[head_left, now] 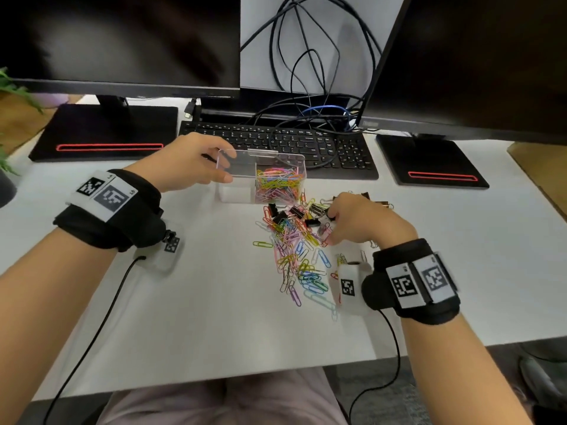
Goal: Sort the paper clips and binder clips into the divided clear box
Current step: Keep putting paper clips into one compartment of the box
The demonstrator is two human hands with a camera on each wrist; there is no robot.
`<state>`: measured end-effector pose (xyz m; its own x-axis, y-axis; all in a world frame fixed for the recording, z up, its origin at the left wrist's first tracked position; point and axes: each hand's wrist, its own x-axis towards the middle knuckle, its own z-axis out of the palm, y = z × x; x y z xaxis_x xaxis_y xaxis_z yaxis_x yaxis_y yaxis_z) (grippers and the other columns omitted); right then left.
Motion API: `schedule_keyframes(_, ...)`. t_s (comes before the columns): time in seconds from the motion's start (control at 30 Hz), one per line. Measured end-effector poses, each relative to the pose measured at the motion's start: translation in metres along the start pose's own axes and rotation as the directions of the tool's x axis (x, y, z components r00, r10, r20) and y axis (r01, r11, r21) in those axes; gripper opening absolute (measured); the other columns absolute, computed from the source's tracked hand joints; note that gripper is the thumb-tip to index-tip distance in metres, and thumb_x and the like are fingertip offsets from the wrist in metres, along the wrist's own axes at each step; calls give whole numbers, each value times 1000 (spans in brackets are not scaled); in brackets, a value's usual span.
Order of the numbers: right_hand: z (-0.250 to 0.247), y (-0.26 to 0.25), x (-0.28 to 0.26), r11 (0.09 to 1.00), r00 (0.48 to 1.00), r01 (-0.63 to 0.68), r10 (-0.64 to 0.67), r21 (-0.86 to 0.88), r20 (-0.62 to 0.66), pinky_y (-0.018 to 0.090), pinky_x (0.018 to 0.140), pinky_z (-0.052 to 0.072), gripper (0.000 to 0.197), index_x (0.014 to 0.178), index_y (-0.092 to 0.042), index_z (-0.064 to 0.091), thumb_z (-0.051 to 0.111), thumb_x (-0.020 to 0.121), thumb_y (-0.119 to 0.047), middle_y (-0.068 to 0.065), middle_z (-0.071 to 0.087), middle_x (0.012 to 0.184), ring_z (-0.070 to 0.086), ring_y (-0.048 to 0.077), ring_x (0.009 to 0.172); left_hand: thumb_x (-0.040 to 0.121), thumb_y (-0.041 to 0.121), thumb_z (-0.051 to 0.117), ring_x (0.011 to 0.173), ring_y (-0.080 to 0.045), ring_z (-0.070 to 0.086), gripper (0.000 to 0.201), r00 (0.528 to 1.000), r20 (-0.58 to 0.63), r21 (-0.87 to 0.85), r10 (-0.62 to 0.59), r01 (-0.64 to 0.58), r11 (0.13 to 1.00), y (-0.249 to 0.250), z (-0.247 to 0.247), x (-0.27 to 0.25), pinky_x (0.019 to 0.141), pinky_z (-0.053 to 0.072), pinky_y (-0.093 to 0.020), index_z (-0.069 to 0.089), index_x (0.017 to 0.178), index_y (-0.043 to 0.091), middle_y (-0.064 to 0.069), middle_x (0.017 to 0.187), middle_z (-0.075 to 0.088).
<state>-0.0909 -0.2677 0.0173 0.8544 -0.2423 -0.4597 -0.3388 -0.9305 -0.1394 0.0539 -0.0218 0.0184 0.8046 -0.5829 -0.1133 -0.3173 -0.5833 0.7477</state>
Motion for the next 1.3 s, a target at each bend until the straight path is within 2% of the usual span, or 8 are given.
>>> schedule_keyframes(0.2,-17,18,-9,979,993,91,-76,184,-85,29,76,44,38,117,-11,66,72,80,-10,4,65,109,59,20,93,80,16,77,98,-22,68,39,1000,10,-24,0,1,1000,-1,0,1,81,53,-30,63,116,24,1,106,66)
schedule_keyframes(0.37,-18,32,-10,991,996,-22,32,132,-77,34,87,49,31,114,-7,68,65,83,-2,9,63,117,59,25,105,81,16,77,97,-21,67,41,1000,12,-21,4,-4,1000,-2,0,1,79,52,-28,63,118,24,1,106,66)
schedule_keyframes(0.47,-11,21,-7,994,998,-55,54,90,9,28,69,47,15,95,7,66,63,83,-2,21,64,94,59,26,81,81,17,76,96,-19,67,41,1000,12,-16,7,-7,1000,-2,0,1,75,50,-24,62,119,24,2,106,66)
schedule_keyframes(0.53,-7,10,-7,999,997,-52,52,5,53,24,59,43,9,85,2,59,62,86,-6,13,59,82,54,23,73,81,17,76,96,-19,67,41,1000,12,-11,10,-9,1000,-2,0,1,73,50,-23,62,119,24,2,106,66)
schedule_keyframes(0.67,-4,4,-8,993,993,84,-90,78,78,33,86,51,30,116,-5,68,62,87,-6,7,67,113,62,23,101,81,17,77,96,-19,68,41,1000,11,-11,14,-14,1000,-2,0,1,78,51,-27,62,119,24,2,107,66)
schedule_keyframes(0.9,-17,33,-13,995,997,-75,75,68,3,33,79,50,30,112,-4,69,62,84,-2,16,68,113,61,23,89,81,17,77,95,-19,67,42,1000,9,-6,11,-11,1000,-1,0,2,72,50,-24,62,120,24,2,107,65)
schedule_keyframes(1.1,-11,39,-15,991,991,-132,131,35,31,30,74,45,29,110,-6,69,66,81,-4,16,69,110,55,19,82,80,17,77,93,-18,66,43,1000,5,-12,1,-1,1000,-1,0,1,85,56,-36,62,120,24,1,107,65)
schedule_keyframes(1.3,-4,25,-16,991,997,-48,39,128,73,35,91,50,34,120,-9,66,62,87,-3,7,64,117,60,26,106,81,16,76,94,-20,66,43,1000,7,0,7,-7,1000,1,0,0,75,52,-27,61,122,22,0,108,64)
